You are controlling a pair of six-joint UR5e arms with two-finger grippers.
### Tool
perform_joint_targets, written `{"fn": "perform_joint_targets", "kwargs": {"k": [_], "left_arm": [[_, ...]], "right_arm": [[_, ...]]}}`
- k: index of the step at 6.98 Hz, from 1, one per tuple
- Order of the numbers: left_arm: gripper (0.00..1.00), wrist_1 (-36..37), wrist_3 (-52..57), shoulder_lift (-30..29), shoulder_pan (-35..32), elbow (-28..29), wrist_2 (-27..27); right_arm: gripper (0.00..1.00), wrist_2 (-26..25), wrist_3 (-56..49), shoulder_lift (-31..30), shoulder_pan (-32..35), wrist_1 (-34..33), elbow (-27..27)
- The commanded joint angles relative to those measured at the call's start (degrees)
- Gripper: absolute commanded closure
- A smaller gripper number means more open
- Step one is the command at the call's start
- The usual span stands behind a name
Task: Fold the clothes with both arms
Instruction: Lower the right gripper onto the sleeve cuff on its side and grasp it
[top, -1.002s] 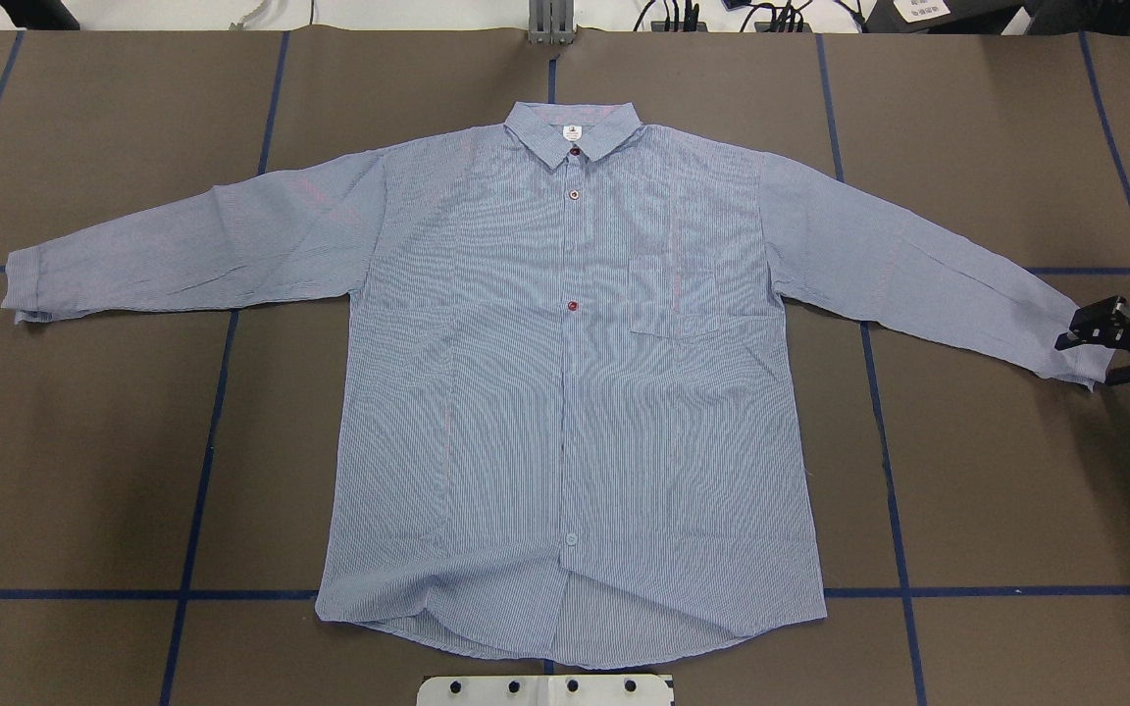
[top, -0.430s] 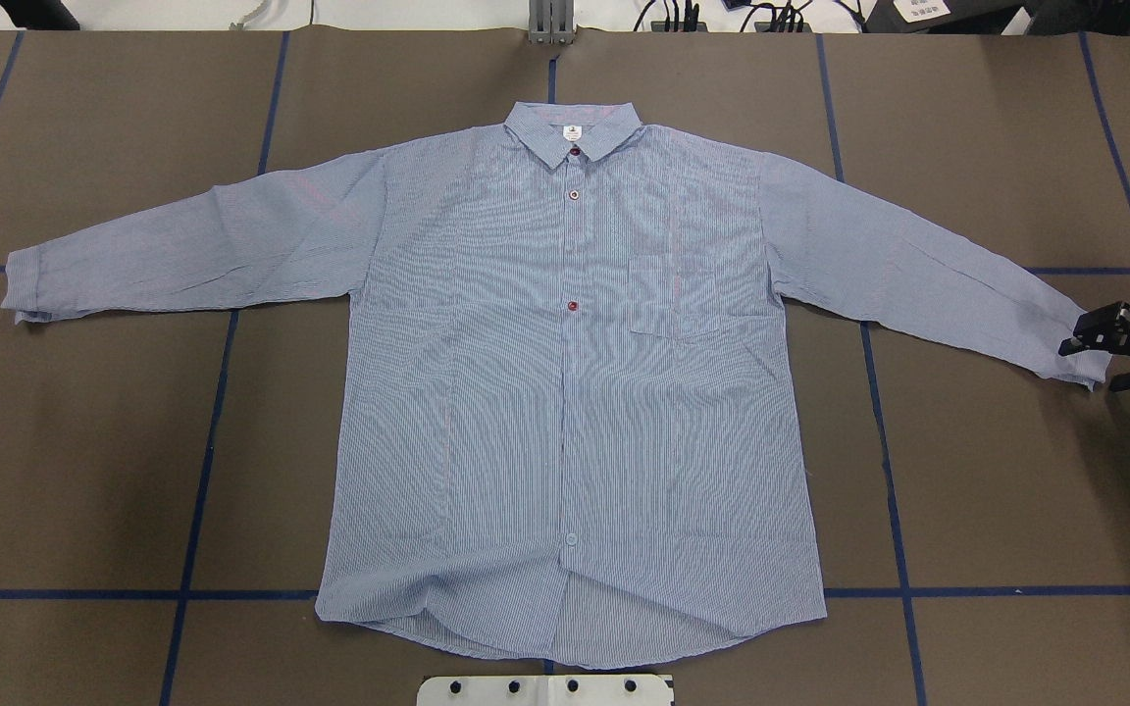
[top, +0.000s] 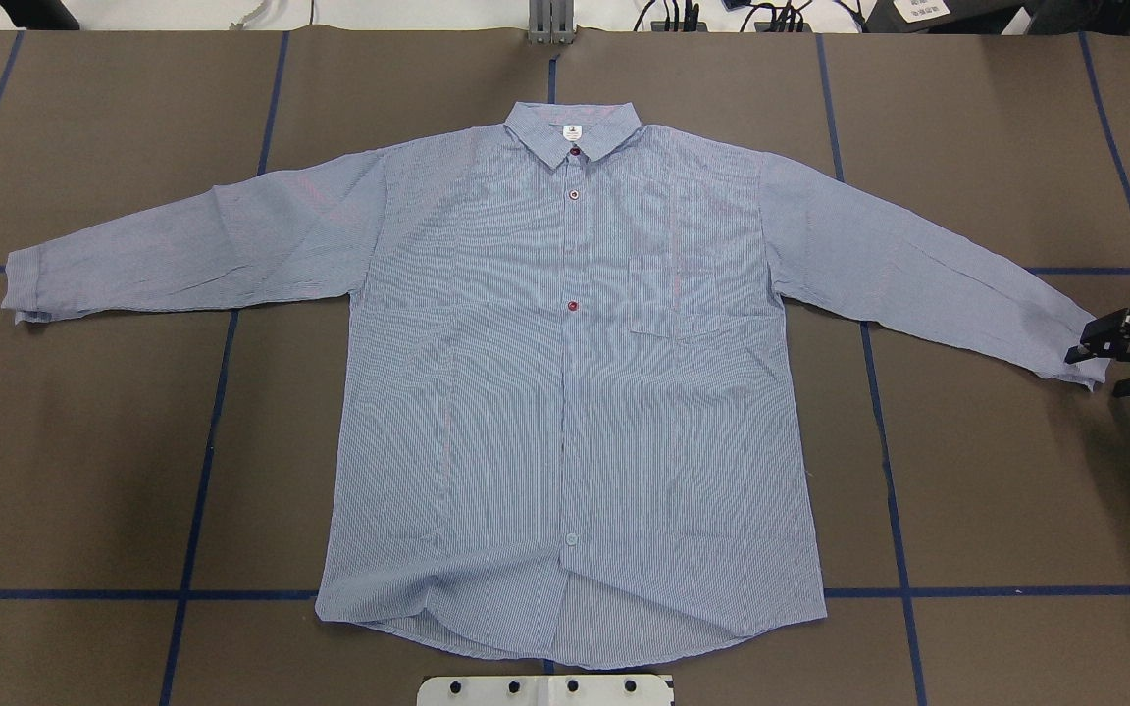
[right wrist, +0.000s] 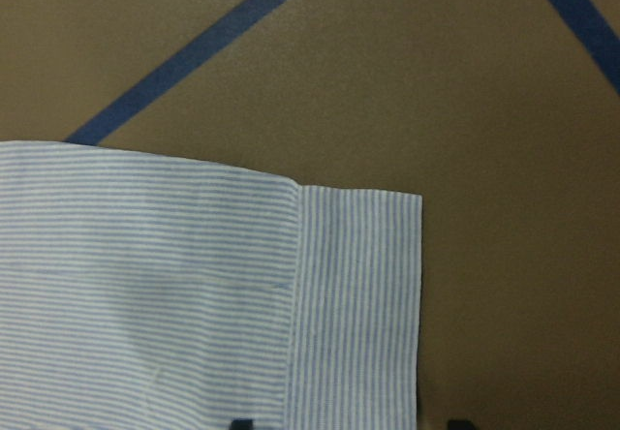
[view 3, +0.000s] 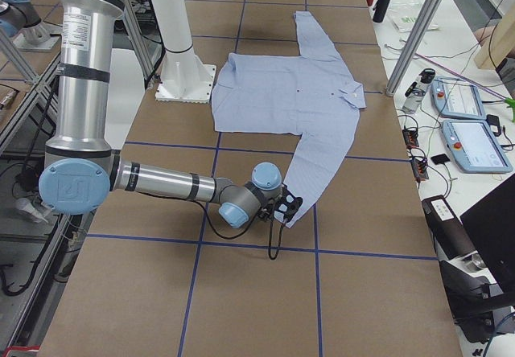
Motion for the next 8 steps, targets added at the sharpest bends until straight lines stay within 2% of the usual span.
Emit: {"fn": "perform_joint_targets", "kwargs": {"k": [1,2,3,5,7,8], "left_arm": [[0.0,-0.02,-0.07,0.0,0.03,0.0,-0.03],[0.0,-0.02,-0.07,0.0,0.03,0.0,-0.03],[0.0,-0.02,-0.07,0.09,0.03,0.0,-0.03],[0.0,-0.02,-0.07,0.09,0.03,-0.09,-0.12],[0.0,-0.02,-0.07,0.09,0.03,-0.18,-0.12],[0.0,-0.02,-0.07,0.09,0.03,-0.44,-0.12]], "right_arm": [[0.57,0.01,0.09,-0.24,0.0,0.0,0.01],[0.72,0.19,0.17,-0.24,-0.09,0.0,0.01],[1.0,0.36,0.35,-0.16,0.0,0.0,0.1],[1.0,1.32,0.35,-0.24,0.09,-0.09,1.49],[1.0,2.64,0.53,-0.85,0.44,-2.1,8.5],[1.0,3.0,0.53,0.19,0.35,-7.68,13.06]]}}
